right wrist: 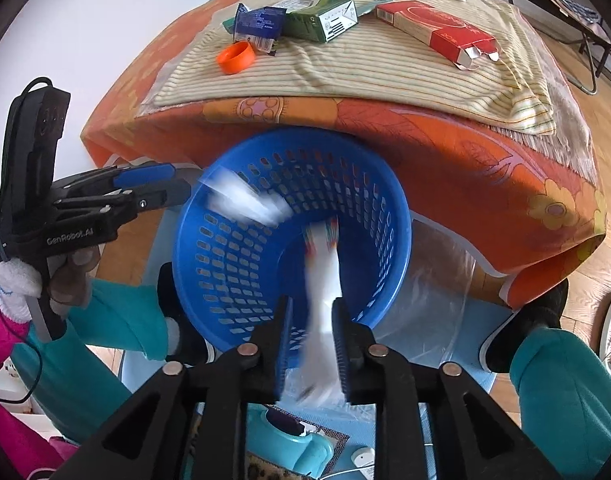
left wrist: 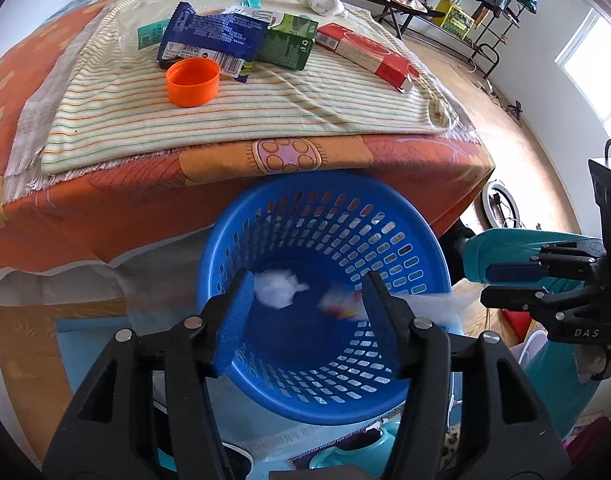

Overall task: Collect trash
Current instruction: 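Lower both held items into the blue basket and open both tools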

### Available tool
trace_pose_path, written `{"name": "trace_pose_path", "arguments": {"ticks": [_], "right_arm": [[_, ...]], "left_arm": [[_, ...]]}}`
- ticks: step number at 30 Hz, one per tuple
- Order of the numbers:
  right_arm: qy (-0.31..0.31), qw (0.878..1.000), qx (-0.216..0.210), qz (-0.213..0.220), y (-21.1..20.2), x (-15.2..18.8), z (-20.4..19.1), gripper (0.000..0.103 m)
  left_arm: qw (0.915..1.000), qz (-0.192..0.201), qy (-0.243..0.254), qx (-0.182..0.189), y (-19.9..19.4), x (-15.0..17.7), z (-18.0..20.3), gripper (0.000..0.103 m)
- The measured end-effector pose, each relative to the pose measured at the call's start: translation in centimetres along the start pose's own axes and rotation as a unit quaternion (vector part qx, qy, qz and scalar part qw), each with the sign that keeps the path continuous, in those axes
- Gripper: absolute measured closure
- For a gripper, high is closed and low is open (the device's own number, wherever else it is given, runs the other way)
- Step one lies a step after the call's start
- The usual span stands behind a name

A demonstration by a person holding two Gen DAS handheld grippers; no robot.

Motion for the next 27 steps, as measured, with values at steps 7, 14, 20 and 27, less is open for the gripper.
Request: {"name": "trace_pose_path", "arguments": {"ticks": [7,14,20,27], "right_arm": [[0.019,1.0,0.01,0.022,-0.3,-0.6,0.6,0.032],[0.041,0.998,0.017,0.038,-0.7,-1.4,1.4,0.019],[0.049,0.997,0.021,0.062,-1.6,-2.8,2.3,0.015],[0.035,0.993,0.039,0.101,-2.6,-5.9,3.1,0.013]], "left_arm": [[1.0,-0.002,-0.004,-0.003,0.1,-0.2,-0.1,0.045],[0.9999,0.006,-0.011,-0.008,0.0,-0.7,-0.3,0.036],[0.9992,0.026,-0.026,-0.018,-0.4,-2.1,-1.0,0.029],[0.9973,0.047,-0.043,-0.036,-0.5,-4.3,-2.3,0.029]]}}
Point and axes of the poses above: each gripper's, at about its wrist camera, not at the fingertips, and y roughly the way its jaws point, z to its right, x to its underside, the point moved 1 cm from there along y, roughly the way its jaws point, and after that the axes turned 5 degrees about z, right-handed, at the moved point
